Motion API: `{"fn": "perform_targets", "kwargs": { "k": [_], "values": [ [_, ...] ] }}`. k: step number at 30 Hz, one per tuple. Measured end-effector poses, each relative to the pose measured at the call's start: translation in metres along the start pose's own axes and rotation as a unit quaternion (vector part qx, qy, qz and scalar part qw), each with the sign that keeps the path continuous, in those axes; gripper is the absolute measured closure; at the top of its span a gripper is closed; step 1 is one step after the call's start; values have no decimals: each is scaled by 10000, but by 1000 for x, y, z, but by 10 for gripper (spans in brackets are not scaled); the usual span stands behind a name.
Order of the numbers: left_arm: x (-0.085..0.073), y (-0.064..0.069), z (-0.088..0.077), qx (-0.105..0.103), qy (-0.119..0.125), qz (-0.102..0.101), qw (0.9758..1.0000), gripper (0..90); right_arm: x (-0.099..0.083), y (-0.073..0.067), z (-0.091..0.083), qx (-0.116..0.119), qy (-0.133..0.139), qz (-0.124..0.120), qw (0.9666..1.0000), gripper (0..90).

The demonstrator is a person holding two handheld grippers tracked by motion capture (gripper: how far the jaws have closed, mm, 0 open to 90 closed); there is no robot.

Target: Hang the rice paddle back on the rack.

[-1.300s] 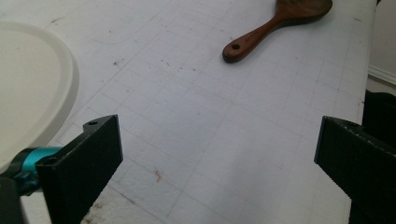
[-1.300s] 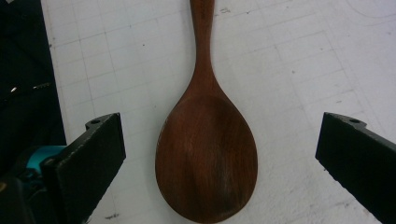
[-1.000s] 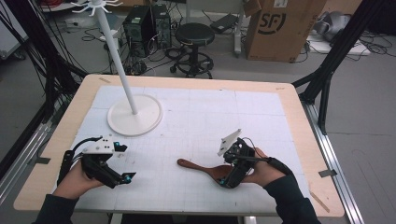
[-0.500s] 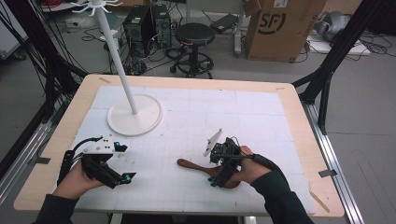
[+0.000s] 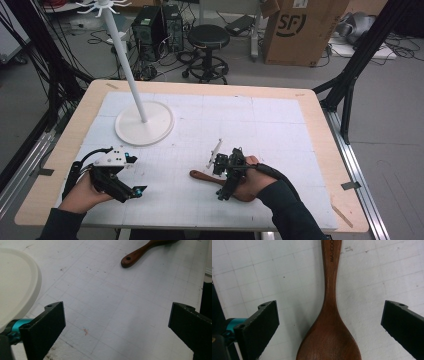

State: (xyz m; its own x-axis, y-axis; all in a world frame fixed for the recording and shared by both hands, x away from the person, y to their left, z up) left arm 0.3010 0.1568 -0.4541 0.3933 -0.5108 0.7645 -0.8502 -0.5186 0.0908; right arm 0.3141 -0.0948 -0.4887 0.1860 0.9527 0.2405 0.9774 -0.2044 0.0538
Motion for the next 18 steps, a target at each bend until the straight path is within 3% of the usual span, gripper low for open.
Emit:
{"fn": "perform_targets", "kwargs": {
  "k": [11, 18],
  "values": [
    [0, -1, -1, 21, 19, -3, 10000, 16, 0, 1, 10, 19, -399, 179, 9990, 10],
    [1, -1, -2, 26, 26, 4, 10000, 16, 1, 4, 12, 42, -485, 226, 9986, 63]
  ]
}}
Point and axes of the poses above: each handheld gripper's, and its own axes: z roughly forward along the jaws, x roughly out of its top, y roughly to its right, the point moved 10 cm from there along z, roughly forward along the jaws, and after that the axes turned 5 degrees about -z, right-handed, at the moved point
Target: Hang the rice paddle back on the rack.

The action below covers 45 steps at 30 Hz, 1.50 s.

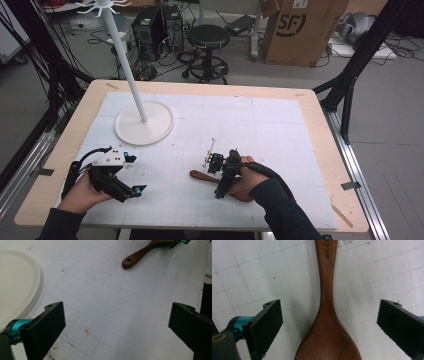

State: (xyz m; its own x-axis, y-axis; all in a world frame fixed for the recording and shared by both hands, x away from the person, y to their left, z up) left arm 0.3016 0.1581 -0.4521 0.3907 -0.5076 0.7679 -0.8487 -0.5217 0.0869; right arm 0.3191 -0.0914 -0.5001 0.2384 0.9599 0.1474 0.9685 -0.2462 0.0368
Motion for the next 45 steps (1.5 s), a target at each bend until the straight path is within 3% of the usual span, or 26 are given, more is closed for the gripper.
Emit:
{"fn": "perform_targets", "kwargs": {
  "k": [3, 12, 22, 31, 39, 45],
  "values": [
    [0, 0, 0, 0, -3, -1, 10000, 16, 1, 3, 1, -31, -42, -1, 10000, 154],
    [0, 0, -1, -7, 9, 5, 10000, 16, 5, 2, 6, 74, -204, 28, 9998, 251],
    [2, 2, -1, -3, 21, 38, 10000, 16, 5, 4, 7, 30, -421, 81, 9991, 406],
    [2, 3, -1, -49, -15, 43, 10000, 16, 10, -1, 9, 360, -399, 121, 9985, 601],
    [2, 3, -1, -63, -3, 26, 10000, 17, 11, 1, 10, 386, -414, 182, 9982, 656],
    [2, 4, 0, -73, -9, 10, 10000, 16, 11, 3, 10, 290, -477, 62, 9984, 703]
  ]
}}
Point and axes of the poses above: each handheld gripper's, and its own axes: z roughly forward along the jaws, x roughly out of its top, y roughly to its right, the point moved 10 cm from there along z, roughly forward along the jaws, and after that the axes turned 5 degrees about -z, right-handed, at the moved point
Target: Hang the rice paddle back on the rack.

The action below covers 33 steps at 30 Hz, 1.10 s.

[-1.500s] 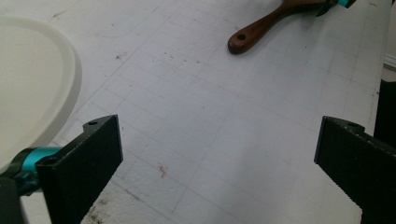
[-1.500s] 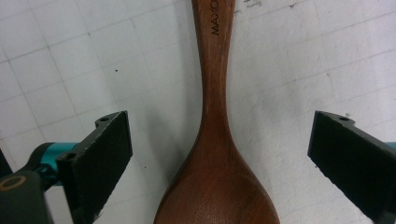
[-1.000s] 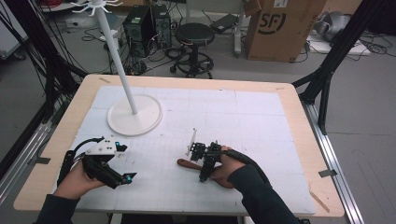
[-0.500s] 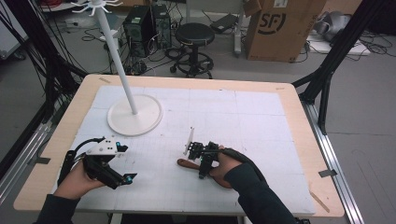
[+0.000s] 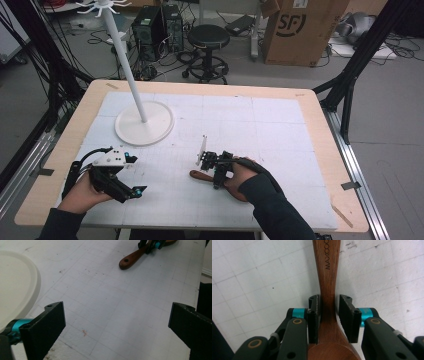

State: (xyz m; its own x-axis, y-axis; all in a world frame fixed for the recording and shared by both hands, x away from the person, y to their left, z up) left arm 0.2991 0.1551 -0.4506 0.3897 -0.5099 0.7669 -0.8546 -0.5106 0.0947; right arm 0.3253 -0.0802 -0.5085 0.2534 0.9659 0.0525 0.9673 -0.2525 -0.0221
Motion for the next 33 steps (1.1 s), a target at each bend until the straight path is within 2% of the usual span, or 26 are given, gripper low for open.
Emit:
{"fn": "perform_targets", "kwargs": {
  "k": [8, 9, 11, 14, 17, 18, 24, 26, 33],
  "values": [
    [0, 0, 0, 6, -24, 19, 10000, 16, 0, -2, 0, -94, -128, -36, 9999, 717],
    [-1, 0, 0, 6, -28, 24, 10000, 17, 1, -1, 1, -112, -125, -122, 9998, 718],
    [0, 0, 0, 8, -29, 34, 10000, 16, 0, -2, 0, -112, -181, -97, 9997, 721],
    [-1, 0, 0, 13, -41, 35, 10000, 17, 1, -1, 1, -90, -149, -237, 9996, 725],
    [-1, 1, 1, 17, -41, 23, 10000, 16, 2, -2, 1, -45, -147, -122, 9998, 726],
    [0, 1, 1, 19, -29, 26, 10000, 16, 2, -1, 1, -31, -186, -175, 9997, 727],
    [0, 1, 1, 26, -30, 13, 10000, 17, 2, -1, 1, 6, -181, -144, 9997, 764],
    [0, 0, 1, 25, -26, 22, 10000, 17, 1, 1, 1, -32, -198, -237, 9995, 768],
    [0, 0, 0, 37, -29, 30, 10000, 17, 1, 0, 1, -35, -145, -220, 9996, 772]
  ]
}}
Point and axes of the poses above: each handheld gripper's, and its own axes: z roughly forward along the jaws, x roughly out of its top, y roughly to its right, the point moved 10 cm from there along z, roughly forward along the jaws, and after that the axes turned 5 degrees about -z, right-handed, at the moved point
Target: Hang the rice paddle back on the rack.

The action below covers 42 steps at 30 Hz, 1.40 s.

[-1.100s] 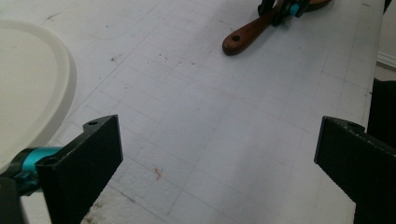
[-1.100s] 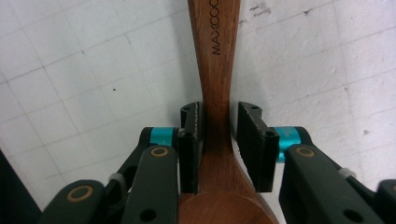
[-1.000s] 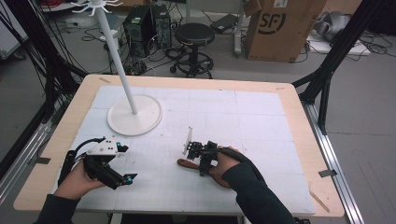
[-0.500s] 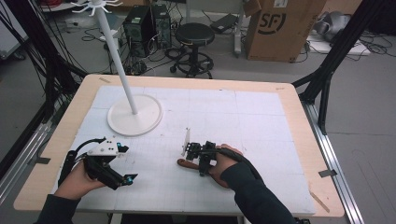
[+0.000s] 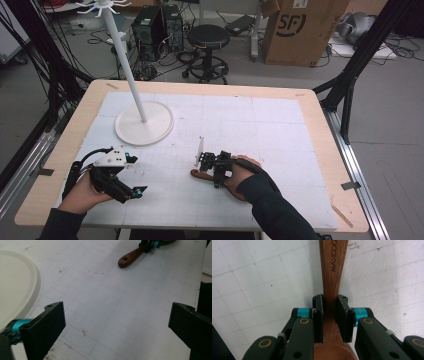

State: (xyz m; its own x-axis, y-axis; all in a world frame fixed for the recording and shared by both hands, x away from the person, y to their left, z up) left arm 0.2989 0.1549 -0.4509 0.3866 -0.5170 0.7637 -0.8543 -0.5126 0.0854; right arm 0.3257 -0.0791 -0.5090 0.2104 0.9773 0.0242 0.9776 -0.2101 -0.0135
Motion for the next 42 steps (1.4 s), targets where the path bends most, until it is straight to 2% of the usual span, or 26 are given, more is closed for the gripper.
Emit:
{"fn": "perform_targets", "kwargs": {
  "k": [6, 12, 16, 20, 22, 30, 36, 42],
  "values": [
    [0, -1, -2, 19, 13, -7, 10000, 17, -2, 1, -1, 163, 194, 84, 9996, 773],
    [-1, -2, -3, 31, 34, -23, 10000, 17, -6, 4, -5, 149, 515, 161, 9984, 774],
    [-1, -2, -3, 36, 33, -21, 10000, 17, -7, 3, -10, 178, 815, 209, 9963, 775],
    [0, -2, -2, 25, 43, -47, 10000, 17, -9, 1, -15, 332, 1073, 169, 9935, 775],
    [0, -1, -2, -16, 46, -33, 10000, 17, -11, -1, -18, 422, 1202, 189, 9917, 775],
    [0, -1, -2, -20, 80, -63, 9999, 17, -15, 3, -30, 515, 1782, 200, 9824, 775],
    [-1, -1, -1, -14, 43, -60, 10000, 17, -16, 5, -44, 729, 2221, 170, 9721, 775],
    [-1, -1, -1, -8, 25, -59, 10000, 17, -17, 12, -53, 673, 2553, 244, 9642, 776]
  ]
}}
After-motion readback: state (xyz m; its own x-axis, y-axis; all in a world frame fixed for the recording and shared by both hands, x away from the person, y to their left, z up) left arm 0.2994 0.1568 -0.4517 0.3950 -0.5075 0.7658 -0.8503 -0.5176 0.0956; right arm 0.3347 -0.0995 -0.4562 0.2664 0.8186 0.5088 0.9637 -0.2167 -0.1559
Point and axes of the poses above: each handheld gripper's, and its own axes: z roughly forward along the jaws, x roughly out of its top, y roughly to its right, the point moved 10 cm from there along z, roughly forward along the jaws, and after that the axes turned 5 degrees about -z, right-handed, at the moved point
